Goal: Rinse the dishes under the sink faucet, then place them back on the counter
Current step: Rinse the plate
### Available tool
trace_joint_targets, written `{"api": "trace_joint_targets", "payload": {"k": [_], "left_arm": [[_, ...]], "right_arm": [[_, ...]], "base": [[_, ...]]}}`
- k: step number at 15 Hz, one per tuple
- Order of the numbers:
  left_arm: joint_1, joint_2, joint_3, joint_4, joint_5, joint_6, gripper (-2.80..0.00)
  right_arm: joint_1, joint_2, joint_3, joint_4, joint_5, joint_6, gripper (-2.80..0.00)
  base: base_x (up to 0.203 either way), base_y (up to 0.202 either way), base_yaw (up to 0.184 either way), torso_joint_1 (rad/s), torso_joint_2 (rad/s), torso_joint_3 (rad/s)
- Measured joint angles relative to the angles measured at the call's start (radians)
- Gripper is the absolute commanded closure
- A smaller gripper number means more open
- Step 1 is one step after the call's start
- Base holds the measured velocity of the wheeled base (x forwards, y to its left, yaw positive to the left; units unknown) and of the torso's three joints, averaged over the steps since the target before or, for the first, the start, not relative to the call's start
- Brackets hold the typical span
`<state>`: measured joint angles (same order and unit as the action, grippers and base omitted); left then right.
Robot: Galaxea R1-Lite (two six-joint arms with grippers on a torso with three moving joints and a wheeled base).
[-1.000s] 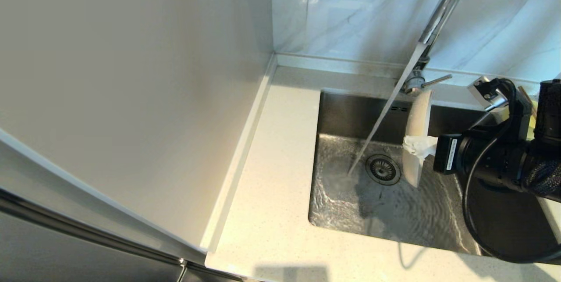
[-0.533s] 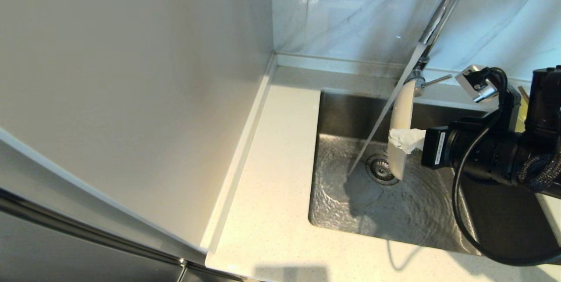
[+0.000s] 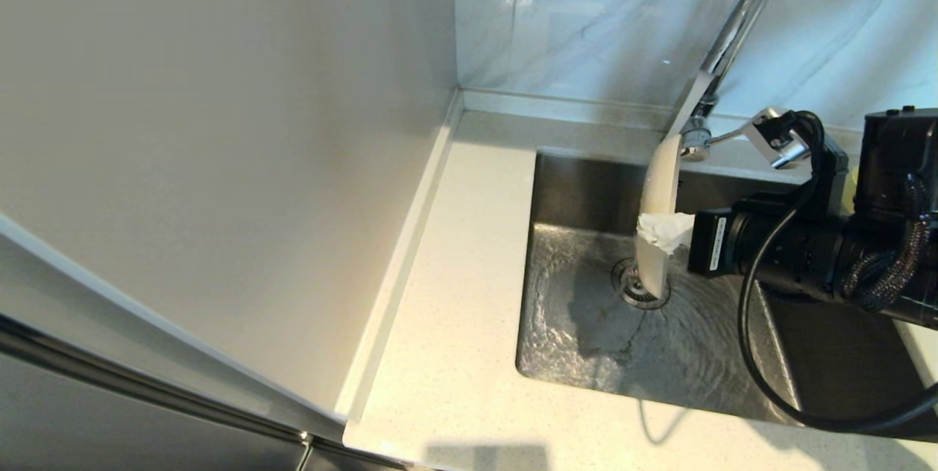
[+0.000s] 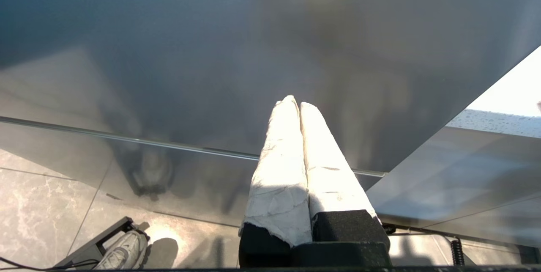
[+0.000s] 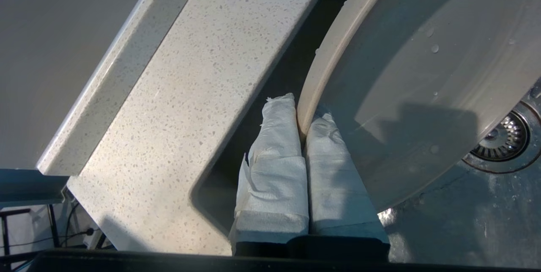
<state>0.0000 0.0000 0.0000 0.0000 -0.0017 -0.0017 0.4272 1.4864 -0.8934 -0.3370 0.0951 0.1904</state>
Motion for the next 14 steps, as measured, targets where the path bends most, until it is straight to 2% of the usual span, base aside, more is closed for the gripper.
{"api": "trace_joint_targets", "payload": {"k": [14], "left_arm": [[0.000, 0.000, 0.000, 0.000, 0.000, 0.000, 0.00]], "right_arm": [[0.039, 0.053, -0.025, 0.003, -0.043, -0.001, 0.00]], "base": [[0.000, 0.000, 0.000, 0.000, 0.00, 0.000]]}}
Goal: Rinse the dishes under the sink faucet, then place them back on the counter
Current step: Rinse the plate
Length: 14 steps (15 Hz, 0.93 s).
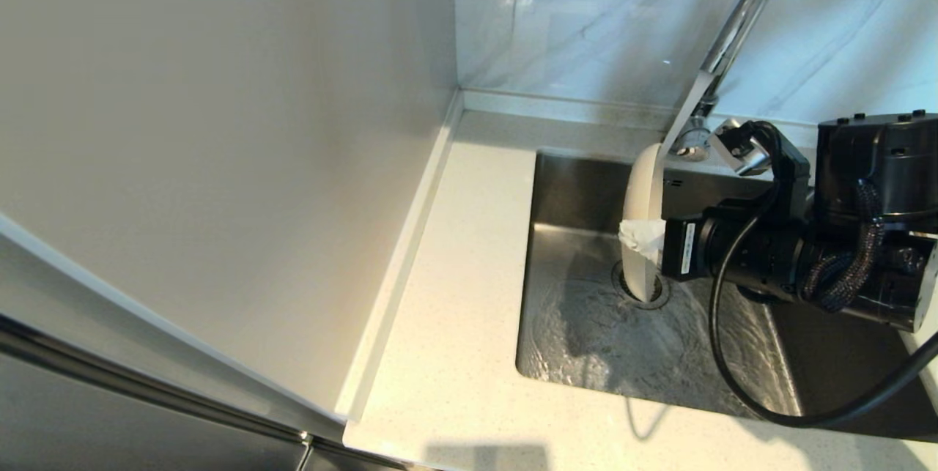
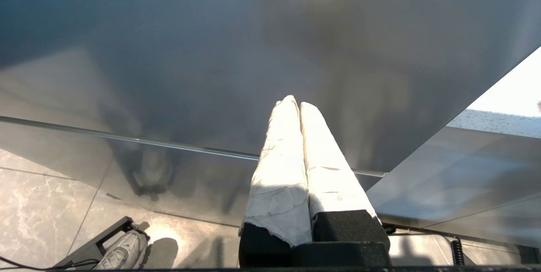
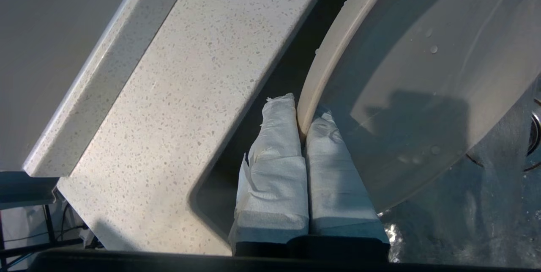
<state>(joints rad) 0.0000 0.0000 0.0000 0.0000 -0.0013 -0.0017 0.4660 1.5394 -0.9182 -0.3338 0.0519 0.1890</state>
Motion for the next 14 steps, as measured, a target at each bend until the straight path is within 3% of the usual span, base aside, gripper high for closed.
{"api": "trace_joint_targets", "payload": {"k": [6, 11, 14], "left_arm": [[0.000, 0.000, 0.000, 0.000, 0.000, 0.000, 0.00], [0.000, 0.000, 0.000, 0.000, 0.000, 0.001, 0.00], [0.000, 0.000, 0.000, 0.000, 0.000, 0.001, 0.00]], "right_arm": [[-0.002, -0.089, 0.115, 0.038, -0.118, 0.000, 0.00], [-0.002, -0.196, 0.134, 0.114, -0.226, -0.011, 0.00], [-0.012, -0.236, 0.146, 0.207, -0.308, -0.077, 0.00]], "base": [[0.000, 0.000, 0.000, 0.000, 0.00, 0.000], [0.000, 0.000, 0.000, 0.000, 0.00, 0.000], [0.000, 0.000, 0.000, 0.000, 0.00, 0.000]]}}
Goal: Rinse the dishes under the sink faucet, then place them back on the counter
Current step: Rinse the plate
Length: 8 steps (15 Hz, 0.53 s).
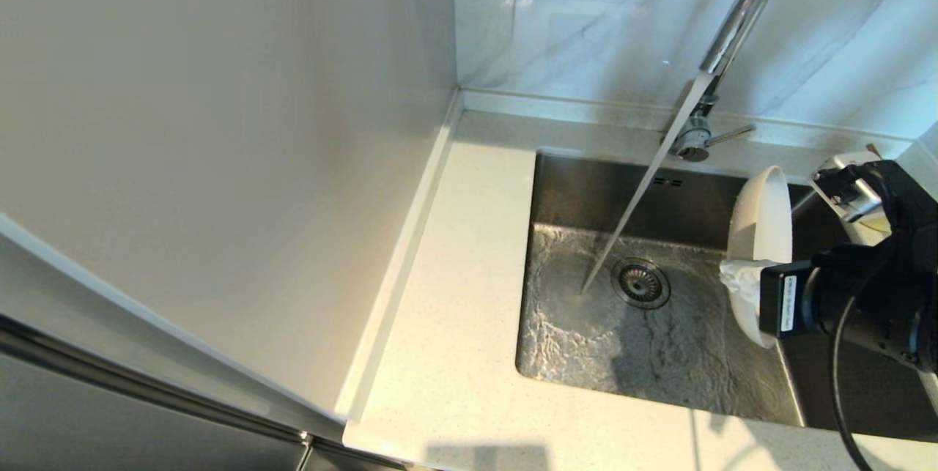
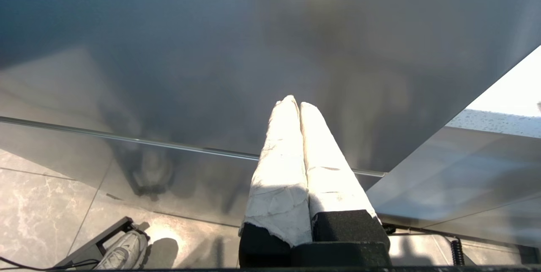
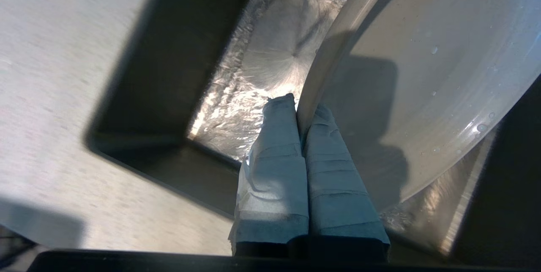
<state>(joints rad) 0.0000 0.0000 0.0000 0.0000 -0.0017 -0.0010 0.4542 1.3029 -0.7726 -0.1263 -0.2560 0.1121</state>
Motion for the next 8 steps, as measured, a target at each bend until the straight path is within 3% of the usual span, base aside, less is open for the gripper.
{"api": "trace_joint_targets", "payload": {"k": [3, 8], "left_arm": [[0.000, 0.000, 0.000, 0.000, 0.000, 0.000, 0.00], [0.000, 0.000, 0.000, 0.000, 0.000, 0.000, 0.00]], "right_arm": [[-0.056, -0.062, 0.001, 0.075, -0.066, -0.081, 0.00], [-0.117, -0.129, 0.004, 0.018, -0.125, -0.296, 0.00]], "base": [[0.000, 0.000, 0.000, 0.000, 0.00, 0.000], [0.000, 0.000, 0.000, 0.000, 0.00, 0.000]]}}
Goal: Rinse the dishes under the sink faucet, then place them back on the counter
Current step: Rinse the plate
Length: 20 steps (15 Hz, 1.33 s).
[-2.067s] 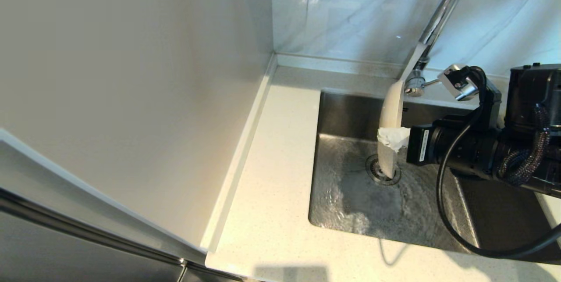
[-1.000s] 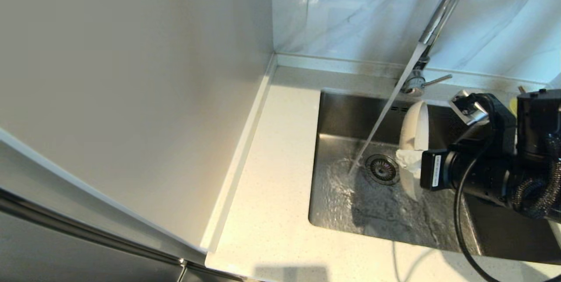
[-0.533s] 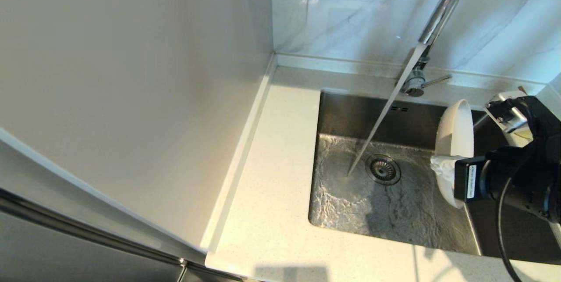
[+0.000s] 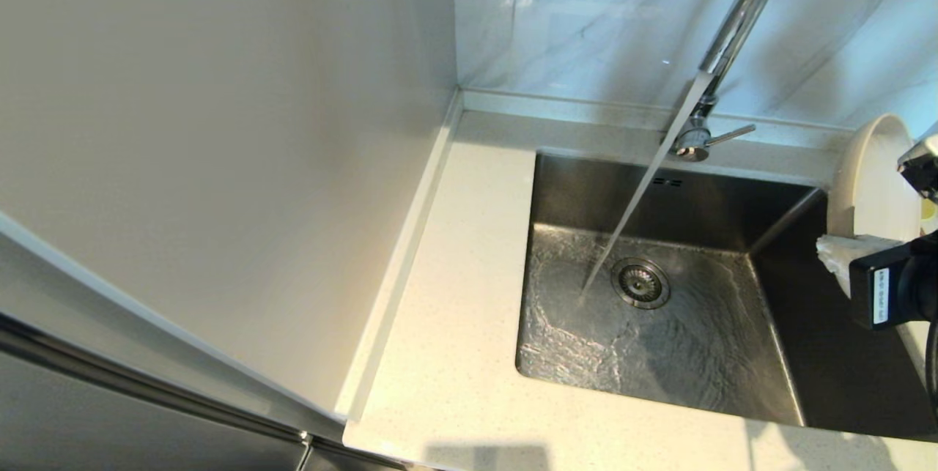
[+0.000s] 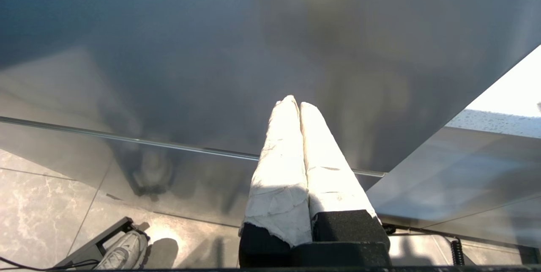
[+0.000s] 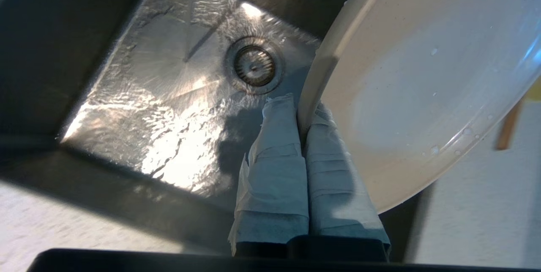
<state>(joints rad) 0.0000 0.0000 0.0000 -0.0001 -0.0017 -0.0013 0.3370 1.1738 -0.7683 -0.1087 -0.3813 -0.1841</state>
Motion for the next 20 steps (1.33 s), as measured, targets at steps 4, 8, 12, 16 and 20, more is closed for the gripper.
{"api": "trace_joint_targets", "payload": {"k": [4, 8, 12, 16, 20], "left_arm": [[0.000, 0.000, 0.000, 0.000, 0.000, 0.000, 0.00], [0.000, 0.000, 0.000, 0.000, 0.000, 0.000, 0.00], [0.000, 0.000, 0.000, 0.000, 0.000, 0.000, 0.00], [0.000, 0.000, 0.000, 0.000, 0.000, 0.000, 0.00], [0.000, 0.000, 0.000, 0.000, 0.000, 0.000, 0.00]], "right_arm": [[0.000, -0.014, 0.138, -0.134, 0.030, -0.075, 0.00], [0.070, -0.016, 0.268, -0.285, 0.192, -0.246, 0.00], [0.211, 0.067, 0.307, -0.356, 0.241, -0.329, 0.00], [0.289, 0.212, 0.286, -0.428, 0.243, -0.337, 0.00], [0.298, 0.343, 0.189, -0.497, 0.239, -0.344, 0.00]], "base": [[0.000, 0.000, 0.000, 0.000, 0.00, 0.000], [0.000, 0.000, 0.000, 0.000, 0.00, 0.000], [0.000, 0.000, 0.000, 0.000, 0.00, 0.000], [0.000, 0.000, 0.000, 0.000, 0.00, 0.000], [0.000, 0.000, 0.000, 0.000, 0.00, 0.000]]}}
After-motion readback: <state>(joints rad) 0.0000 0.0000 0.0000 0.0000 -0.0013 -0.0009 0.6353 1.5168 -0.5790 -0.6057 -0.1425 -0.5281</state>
